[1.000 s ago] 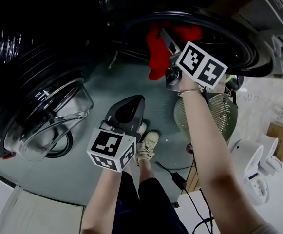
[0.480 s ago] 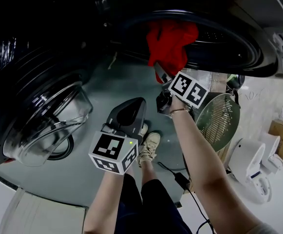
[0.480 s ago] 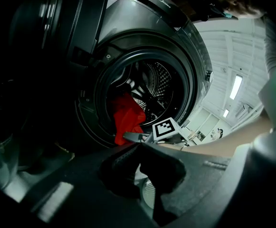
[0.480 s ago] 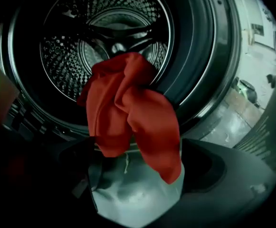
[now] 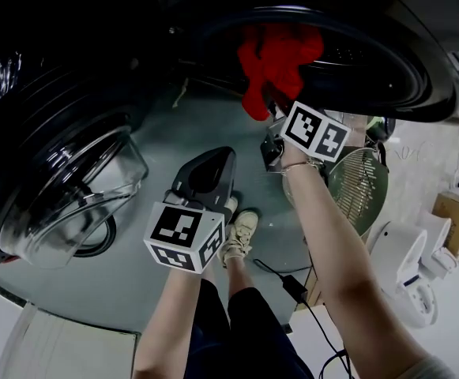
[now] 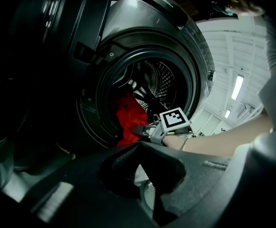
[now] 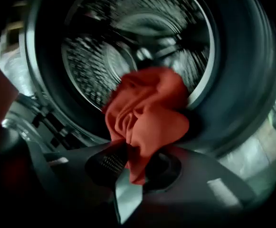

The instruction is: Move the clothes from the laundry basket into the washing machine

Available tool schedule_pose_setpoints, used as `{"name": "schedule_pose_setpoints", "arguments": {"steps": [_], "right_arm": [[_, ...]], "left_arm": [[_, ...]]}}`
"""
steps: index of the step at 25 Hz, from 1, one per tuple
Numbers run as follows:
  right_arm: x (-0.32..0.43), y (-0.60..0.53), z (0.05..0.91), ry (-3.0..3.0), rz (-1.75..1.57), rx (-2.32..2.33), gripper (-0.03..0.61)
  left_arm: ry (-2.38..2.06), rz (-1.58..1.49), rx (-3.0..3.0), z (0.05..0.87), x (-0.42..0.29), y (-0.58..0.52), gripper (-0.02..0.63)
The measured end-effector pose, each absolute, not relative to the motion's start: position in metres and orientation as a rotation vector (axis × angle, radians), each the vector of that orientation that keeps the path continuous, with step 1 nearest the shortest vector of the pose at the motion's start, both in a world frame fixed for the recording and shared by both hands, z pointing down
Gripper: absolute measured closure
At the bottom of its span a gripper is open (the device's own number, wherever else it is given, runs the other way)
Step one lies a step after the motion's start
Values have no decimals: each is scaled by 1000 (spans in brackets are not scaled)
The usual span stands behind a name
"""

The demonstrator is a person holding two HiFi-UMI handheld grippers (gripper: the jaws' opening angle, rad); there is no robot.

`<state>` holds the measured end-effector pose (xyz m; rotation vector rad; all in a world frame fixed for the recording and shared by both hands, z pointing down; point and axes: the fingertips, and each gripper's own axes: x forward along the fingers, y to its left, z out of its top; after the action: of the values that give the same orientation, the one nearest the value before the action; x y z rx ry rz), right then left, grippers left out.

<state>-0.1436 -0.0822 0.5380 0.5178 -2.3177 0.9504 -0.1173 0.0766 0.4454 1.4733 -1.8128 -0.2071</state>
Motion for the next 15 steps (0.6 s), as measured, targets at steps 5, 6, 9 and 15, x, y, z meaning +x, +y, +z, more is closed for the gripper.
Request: {"name": "schedule_pose_setpoints", "arguments": {"steps": [5, 6, 9, 15], "right_arm": [[-164, -104, 461, -2607, 577, 554, 479], [-169, -109, 450, -2638, 515, 570, 480], [-186, -126, 422, -2706, 375, 624, 480], [-207, -153, 405, -2721, 202, 676, 485]], "left_arm": [[-1817, -209, 1478, 441, -119, 77, 505], [-1822, -209, 1477, 439, -120, 77, 506], [-1833, -208, 1480, 435, -123, 75, 506], [-1839, -246, 1507, 430, -123, 71, 505]]}}
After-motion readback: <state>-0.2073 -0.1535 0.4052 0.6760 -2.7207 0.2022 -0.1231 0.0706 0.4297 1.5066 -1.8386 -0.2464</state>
